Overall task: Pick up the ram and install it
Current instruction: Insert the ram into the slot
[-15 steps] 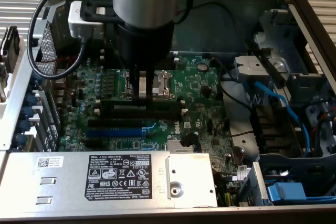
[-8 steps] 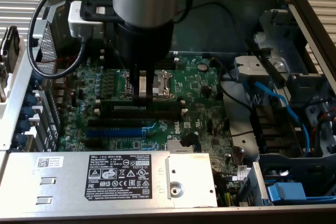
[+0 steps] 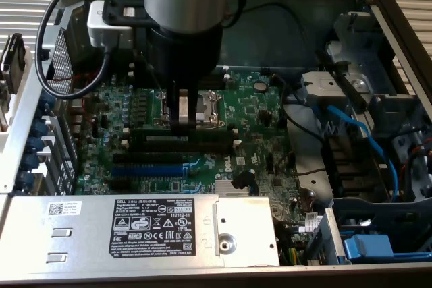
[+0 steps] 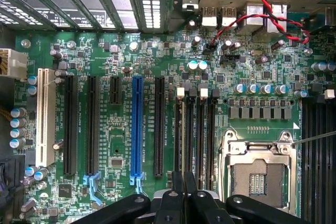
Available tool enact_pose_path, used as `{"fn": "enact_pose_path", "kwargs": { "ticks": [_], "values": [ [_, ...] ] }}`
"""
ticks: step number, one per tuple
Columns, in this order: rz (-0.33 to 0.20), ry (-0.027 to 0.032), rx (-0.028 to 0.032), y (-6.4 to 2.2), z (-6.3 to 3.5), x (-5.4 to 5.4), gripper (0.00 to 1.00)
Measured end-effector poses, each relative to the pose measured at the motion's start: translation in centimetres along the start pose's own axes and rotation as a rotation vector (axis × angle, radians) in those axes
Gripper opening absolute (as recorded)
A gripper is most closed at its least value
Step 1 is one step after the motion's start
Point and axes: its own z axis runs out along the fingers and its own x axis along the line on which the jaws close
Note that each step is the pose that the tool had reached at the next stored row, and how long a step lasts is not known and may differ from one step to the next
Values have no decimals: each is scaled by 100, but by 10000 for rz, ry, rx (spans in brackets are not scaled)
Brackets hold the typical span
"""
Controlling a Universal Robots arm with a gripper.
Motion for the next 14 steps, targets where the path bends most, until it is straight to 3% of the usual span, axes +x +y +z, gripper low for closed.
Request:
{"fn": "enact_pose_path", "kwargs": {
  "ticks": [14],
  "values": [
    [-59, 70, 57, 9, 8, -12, 12]
  ]
}}
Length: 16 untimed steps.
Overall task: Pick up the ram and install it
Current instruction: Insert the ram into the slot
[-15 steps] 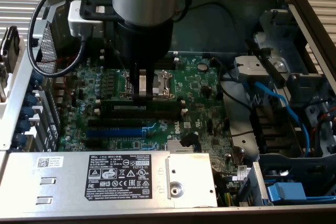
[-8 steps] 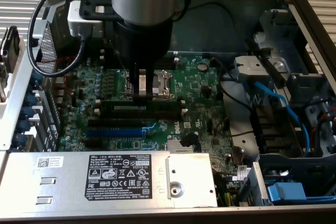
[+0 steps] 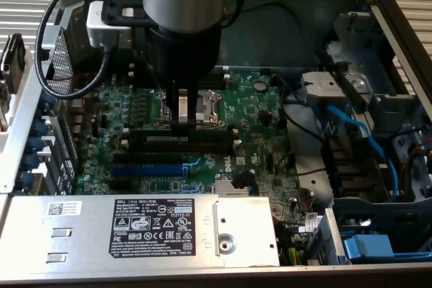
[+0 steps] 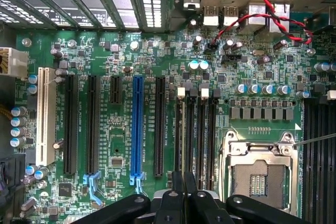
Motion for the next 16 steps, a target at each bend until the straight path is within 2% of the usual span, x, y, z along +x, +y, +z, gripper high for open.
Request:
{"fn": "enact_pose_path", "kwargs": {
  "ticks": [10, 16],
  "values": [
    [-1, -1, 5, 0, 1, 0, 12],
    [-1, -1, 33, 0, 7, 0, 12]
  ]
}}
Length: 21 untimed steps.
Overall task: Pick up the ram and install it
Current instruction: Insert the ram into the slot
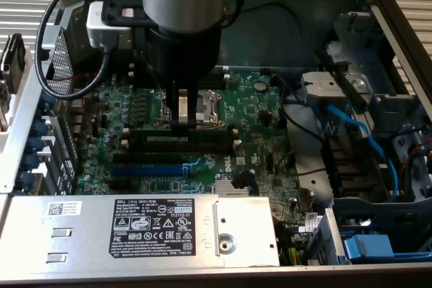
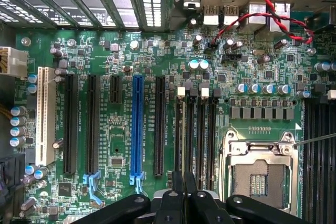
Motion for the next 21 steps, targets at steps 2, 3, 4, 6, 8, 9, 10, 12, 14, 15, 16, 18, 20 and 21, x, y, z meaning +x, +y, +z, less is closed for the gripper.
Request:
{"fn": "enact_pose_path", "kwargs": {
  "ticks": [2, 3, 4, 6, 8, 9, 10, 12, 14, 15, 16, 18, 20, 21],
  "values": [
    [0, 0, 14, 0, 1, 0, 12],
    [-1, 0, 16, 0, 2, 0, 12],
    [-1, -1, 17, 0, 2, 0, 12],
    [-2, 0, 20, -1, 2, 0, 12],
    [-3, 0, 31, -1, 2, 0, 12],
    [-2, 0, 39, -1, 2, 0, 12],
    [-2, 0, 50, 0, 3, 0, 12],
    [-3, 0, 63, 1, 3, 0, 12],
    [-4, -1, 66, 1, 4, 0, 12],
    [-3, -1, 67, 2, 4, 0, 12],
    [-4, -1, 72, 4, 4, 0, 12],
    [-6, -4, 83, 12, 5, 0, 12],
    [-8, -4, 83, 18, 5, -1, 12],
    [-8, -3, 80, 20, 4, 0, 12]
  ]
}}
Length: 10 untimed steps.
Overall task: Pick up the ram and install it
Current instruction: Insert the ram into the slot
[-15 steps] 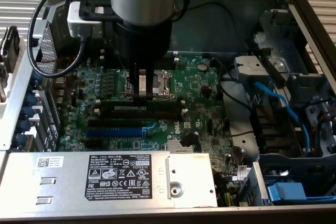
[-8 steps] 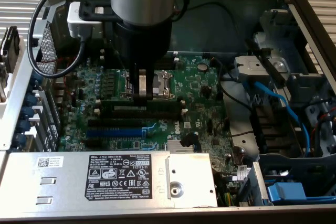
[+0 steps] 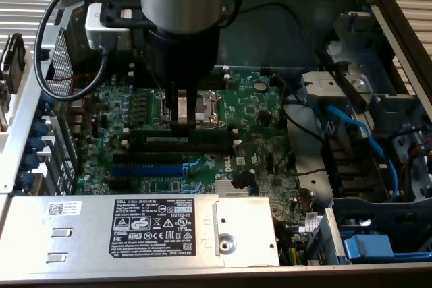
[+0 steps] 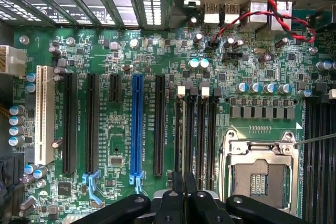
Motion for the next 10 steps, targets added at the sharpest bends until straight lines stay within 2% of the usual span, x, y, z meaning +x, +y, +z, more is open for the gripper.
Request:
{"fn": "enact_pose_path", "kwargs": {
  "ticks": [10],
  "values": [
    [-2, 2, 15, 6, 1, 0, 12]
  ]
}}
